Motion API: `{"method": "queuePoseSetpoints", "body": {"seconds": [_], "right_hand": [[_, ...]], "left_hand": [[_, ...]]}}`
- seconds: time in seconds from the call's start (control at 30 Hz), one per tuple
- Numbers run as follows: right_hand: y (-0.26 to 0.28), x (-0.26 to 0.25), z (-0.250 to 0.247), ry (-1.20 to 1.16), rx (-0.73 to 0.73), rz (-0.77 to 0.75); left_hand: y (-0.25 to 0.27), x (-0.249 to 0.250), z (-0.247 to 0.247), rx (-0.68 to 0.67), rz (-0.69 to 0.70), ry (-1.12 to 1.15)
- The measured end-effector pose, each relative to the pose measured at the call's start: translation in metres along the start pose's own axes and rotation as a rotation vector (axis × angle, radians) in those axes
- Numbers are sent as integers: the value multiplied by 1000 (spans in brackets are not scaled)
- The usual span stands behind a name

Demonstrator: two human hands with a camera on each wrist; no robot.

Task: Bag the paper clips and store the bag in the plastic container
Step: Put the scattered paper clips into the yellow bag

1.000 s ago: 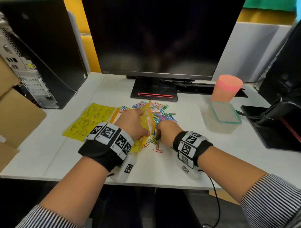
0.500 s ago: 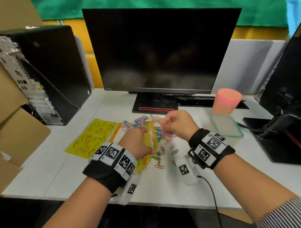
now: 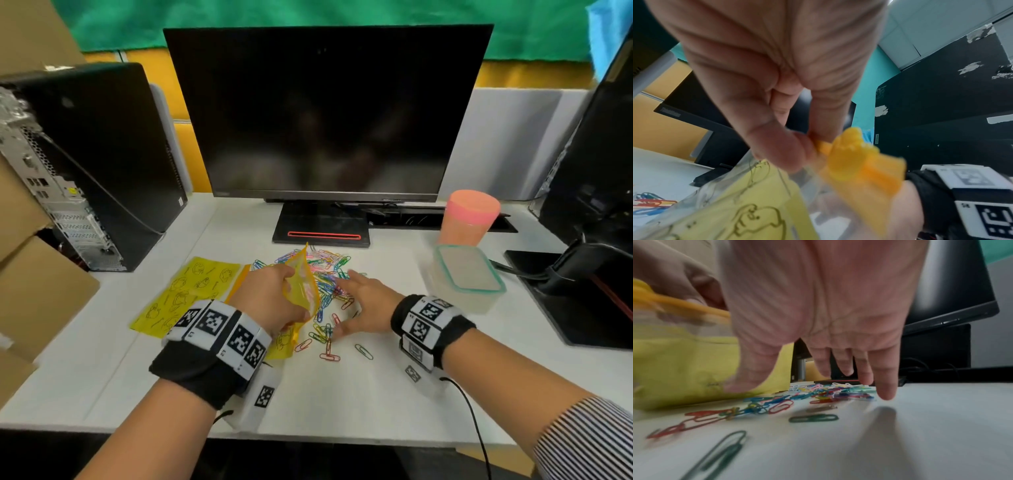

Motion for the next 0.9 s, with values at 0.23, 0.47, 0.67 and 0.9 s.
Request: {"method": "queuePoseSetpoints", "body": {"seconds": [0.23,0.47,0.67,0.9], "right_hand": [[-14,-28,21,225,-90,-79],[-12,-44,11,219,76,-158],[-9,-36,-1,176,145,-135],[7,-21,-35,-224,422,-88]], "left_hand": [[2,-3,-4,4,-27,26],[1,4,1,18,-18,-37],[-1,9,8,3,-32,-23],[-5,12,18,-16,-24,7]]}}
Point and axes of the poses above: each hand's wrist, its own y-axis away from the middle knuckle, its own z-axis out of the palm, x = y × z, the point moved 3 cm from there along -y, towards the middle knuckle, and after that the axes turned 7 degrees about -y, right-handed, at the moved point
